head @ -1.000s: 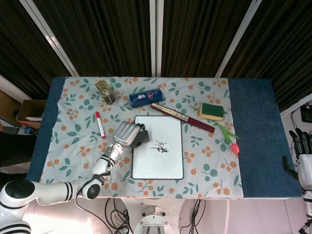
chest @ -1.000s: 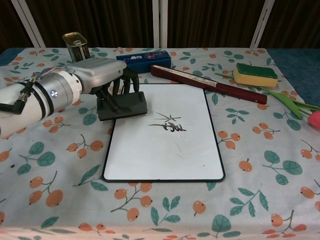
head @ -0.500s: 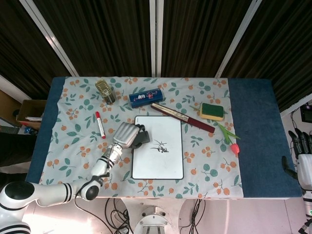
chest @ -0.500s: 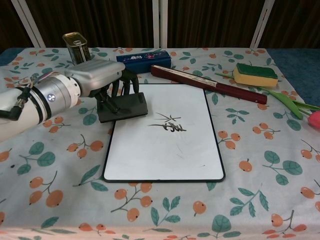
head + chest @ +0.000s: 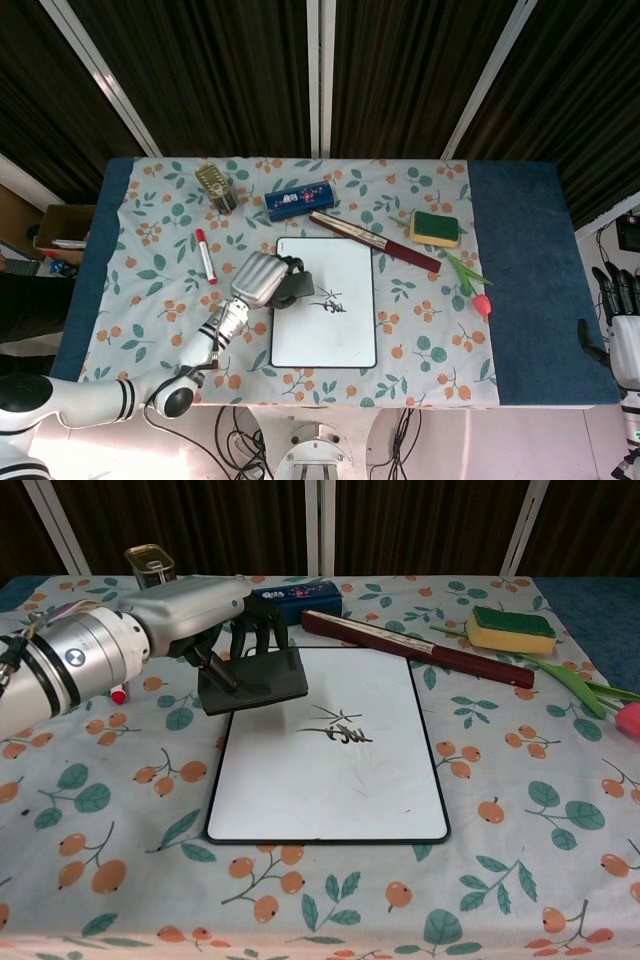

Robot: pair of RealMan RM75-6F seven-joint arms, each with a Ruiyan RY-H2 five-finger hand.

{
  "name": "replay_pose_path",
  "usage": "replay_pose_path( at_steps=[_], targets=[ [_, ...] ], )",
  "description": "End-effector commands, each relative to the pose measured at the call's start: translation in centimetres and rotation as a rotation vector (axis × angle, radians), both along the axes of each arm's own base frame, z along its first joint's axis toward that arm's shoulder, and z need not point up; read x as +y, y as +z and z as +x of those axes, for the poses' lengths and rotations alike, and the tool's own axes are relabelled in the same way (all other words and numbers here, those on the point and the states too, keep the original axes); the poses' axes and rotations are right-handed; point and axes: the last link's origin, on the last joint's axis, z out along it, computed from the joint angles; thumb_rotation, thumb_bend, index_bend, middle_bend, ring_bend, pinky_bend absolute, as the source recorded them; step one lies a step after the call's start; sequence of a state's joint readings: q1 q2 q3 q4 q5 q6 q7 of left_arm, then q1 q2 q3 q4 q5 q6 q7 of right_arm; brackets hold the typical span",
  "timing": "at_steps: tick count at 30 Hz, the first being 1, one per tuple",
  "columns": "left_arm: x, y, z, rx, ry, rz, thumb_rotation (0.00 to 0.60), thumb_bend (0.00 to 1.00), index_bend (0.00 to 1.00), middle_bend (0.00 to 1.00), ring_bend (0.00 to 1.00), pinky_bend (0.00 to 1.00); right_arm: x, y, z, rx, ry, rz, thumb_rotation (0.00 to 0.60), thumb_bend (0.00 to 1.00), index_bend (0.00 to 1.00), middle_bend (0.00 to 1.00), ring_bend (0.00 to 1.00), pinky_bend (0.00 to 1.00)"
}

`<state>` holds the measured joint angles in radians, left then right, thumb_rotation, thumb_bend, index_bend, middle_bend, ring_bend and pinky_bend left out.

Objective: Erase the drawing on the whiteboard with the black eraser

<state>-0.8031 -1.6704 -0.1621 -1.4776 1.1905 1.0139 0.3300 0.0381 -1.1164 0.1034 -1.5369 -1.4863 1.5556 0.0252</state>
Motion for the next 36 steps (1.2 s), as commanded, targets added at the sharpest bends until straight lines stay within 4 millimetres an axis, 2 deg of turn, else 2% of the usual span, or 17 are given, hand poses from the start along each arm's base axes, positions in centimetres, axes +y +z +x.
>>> replay_pose_path(
  at_steps=[1, 7, 14, 24, 29, 36],
  targets=[
    [-1.6, 0.6, 0.8, -0.023, -0.054, -0.013, 0.600, 0.32, 0.46, 0.56, 0.58, 0.75, 0.0, -0.1, 0.0, 0.001, 0.001, 0.004, 0.600, 0.38, 0.00, 0.00, 0.00, 0.00],
    [-4.5, -0.4, 2.1, -0.006, -0.159, -0.053, 0.600, 0.32, 0.46, 0.56, 0.58, 0.75, 0.0, -0.2, -0.2, -0.001, -0.006, 0.007, 0.600, 0.38, 0.00, 0.00, 0.00, 0.00],
    [-5.7, -3.0, 3.0, -0.003, -0.194, -0.097, 0.600, 0.33, 0.47, 0.57, 0.59, 0.75, 0.2, 0.2, -0.4, -0.006, -0.011, -0.007, 0.600, 0.38, 0.00, 0.00, 0.00, 0.00],
    [-4.8, -6.1, 4.5, 0.017, -0.241, -0.097, 0.600, 0.36, 0.47, 0.57, 0.59, 0.75, 0.4, 0.9, -1.1, -0.012, -0.029, -0.024, 0.600, 0.38, 0.00, 0.00, 0.00, 0.00],
    [-4.0, -6.8, 4.5, 0.029, -0.236, -0.088, 0.600, 0.45, 0.47, 0.57, 0.59, 0.75, 0.5, 0.9, -1.2, -0.012, -0.035, -0.026, 0.600, 0.38, 0.00, 0.00, 0.00, 0.00],
    [-2.6, -7.3, 3.8, 0.043, -0.215, -0.074, 0.600, 0.48, 0.49, 0.58, 0.60, 0.77, 0.8, 1.2, -1.1, -0.014, -0.033, -0.036, 0.600, 0.38, 0.00, 0.00, 0.00, 0.00]
  ],
)
